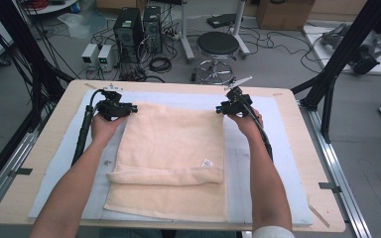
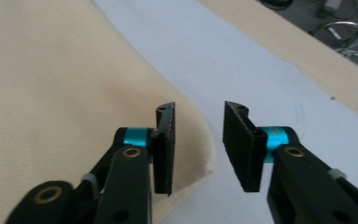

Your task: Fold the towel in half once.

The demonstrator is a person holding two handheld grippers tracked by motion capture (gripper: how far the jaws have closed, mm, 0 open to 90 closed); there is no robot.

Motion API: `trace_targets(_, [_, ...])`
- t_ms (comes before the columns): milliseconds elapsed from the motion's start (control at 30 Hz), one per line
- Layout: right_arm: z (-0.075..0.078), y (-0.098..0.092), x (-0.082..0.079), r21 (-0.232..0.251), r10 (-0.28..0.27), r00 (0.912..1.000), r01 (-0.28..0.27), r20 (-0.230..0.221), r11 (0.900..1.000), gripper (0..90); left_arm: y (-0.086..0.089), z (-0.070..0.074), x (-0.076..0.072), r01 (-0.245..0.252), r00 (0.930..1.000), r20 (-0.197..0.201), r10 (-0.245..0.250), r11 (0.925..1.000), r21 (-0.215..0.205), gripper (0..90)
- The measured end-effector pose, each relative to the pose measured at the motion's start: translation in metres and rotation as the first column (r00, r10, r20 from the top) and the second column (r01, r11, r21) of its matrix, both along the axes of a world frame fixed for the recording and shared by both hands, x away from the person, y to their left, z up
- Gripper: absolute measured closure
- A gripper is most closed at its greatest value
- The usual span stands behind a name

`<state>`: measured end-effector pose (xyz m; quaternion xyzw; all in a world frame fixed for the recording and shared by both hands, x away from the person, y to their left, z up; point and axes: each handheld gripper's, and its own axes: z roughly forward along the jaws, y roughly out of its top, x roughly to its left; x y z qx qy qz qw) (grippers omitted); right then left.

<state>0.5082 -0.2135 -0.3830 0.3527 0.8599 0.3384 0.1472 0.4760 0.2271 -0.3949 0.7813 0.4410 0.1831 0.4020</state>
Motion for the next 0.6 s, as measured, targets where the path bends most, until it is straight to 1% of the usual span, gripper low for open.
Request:
trace_targets(33, [-0.002,0.000,-0.002,-0.006,0.012,0.9998,-0.012,-0.016,1.000,57.3,0.003,-0.001,-0.001,0.012,0.9997,-0.020,-0.012,0.9999,0.004,66.7])
trace_targets(67, [-0.004,0.000,-0.005,-0.009,0.032,0.9986,-0.032,-0.042,0.999,54.9,0.006,-0.001,-0.003,0.025,0.9991,-0.033,-0.025,0.9997,0.000,64.7])
trace_targets(100, [-0.004,0.002,-0.009,-0.018,0.049,0.9965,-0.050,-0.068,0.999,53.0,0.010,-0.001,-0.007,0.036,0.9988,-0.032,-0.036,0.9994,-0.005,64.1])
trace_targets(133, [-0.004,0.003,-0.013,-0.023,0.062,0.9950,-0.064,-0.079,0.998,52.5,0.013,-0.001,-0.011,0.043,0.9987,-0.025,-0.044,0.9988,-0.023,64.1])
trace_targets(167, [-0.002,0.005,-0.019,-0.011,0.079,0.9931,-0.080,-0.088,0.997,52.5,0.016,0.000,-0.016,0.052,0.9983,-0.022,-0.053,0.9976,-0.044,64.1])
trace_targets(200, [0.001,0.006,-0.025,-0.012,0.096,0.9931,-0.097,-0.068,0.995,52.9,0.017,0.000,-0.022,0.062,0.9979,-0.013,-0.063,0.9957,-0.068,63.6])
trace_targets(233, [0.003,0.007,-0.033,0.003,0.112,0.9935,-0.112,-0.023,0.994,53.3,0.018,0.000,-0.028,0.074,0.9972,-0.006,-0.075,0.9946,-0.072,62.3])
trace_targets(267, [0.006,0.008,-0.041,0.029,0.125,0.9922,-0.125,0.000,0.992,53.1,0.018,0.000,-0.035,0.089,0.9959,-0.004,-0.090,0.9933,-0.074,60.8])
trace_targets(300, [0.008,0.009,-0.048,0.046,0.137,0.9905,-0.137,0.000,0.989,52.0,0.019,-0.001,-0.041,0.109,0.9940,0.000,-0.110,0.9908,-0.079,59.2])
trace_targets(333, [0.010,0.010,-0.056,0.052,0.146,0.9892,-0.146,-0.002,0.988,51.3,0.020,-0.001,-0.048,0.123,0.9924,0.007,-0.123,0.9885,-0.088,57.6])
trace_targets(367, [0.013,0.010,-0.064,0.054,0.166,0.9859,-0.167,0.018,0.984,50.7,0.020,-0.001,-0.055,0.142,0.9898,0.005,-0.142,0.9845,-0.103,56.3])
trace_targets(400, [0.015,0.010,-0.073,0.063,0.175,0.9842,-0.176,0.026,0.982,50.1,0.021,0.000,-0.061,0.162,0.9866,-0.002,-0.163,0.9812,-0.105,55.2])
trace_targets(433, [0.017,0.009,-0.081,0.080,0.189,0.9814,-0.191,0.035,0.978,49.8,0.021,0.001,-0.070,0.176,0.9843,0.012,-0.176,0.9786,-0.106,53.5])
trace_targets(467, [0.017,0.009,-0.088,0.083,0.200,0.9792,-0.202,0.034,0.976,48.7,0.022,0.001,-0.078,0.187,0.9823,0.023,-0.186,0.9773,-0.098,53.5])
trace_targets(500, [0.018,0.008,-0.096,0.076,0.205,0.9780,-0.207,0.037,0.975,47.3,0.023,0.002,-0.086,0.195,0.9808,0.024,-0.194,0.9753,-0.103,53.4])
trace_targets(533, [0.017,0.008,-0.104,0.082,0.206,0.9777,-0.209,0.040,0.975,46.1,0.024,0.001,-0.095,0.203,0.9793,0.030,-0.200,0.9717,-0.121,52.7])
trace_targets(600, [0.016,0.006,-0.117,0.081,0.210,0.9773,-0.212,0.031,0.974,42.4,0.025,0.000,-0.112,0.227,0.9739,0.036,-0.224,0.9662,-0.123,50.6])
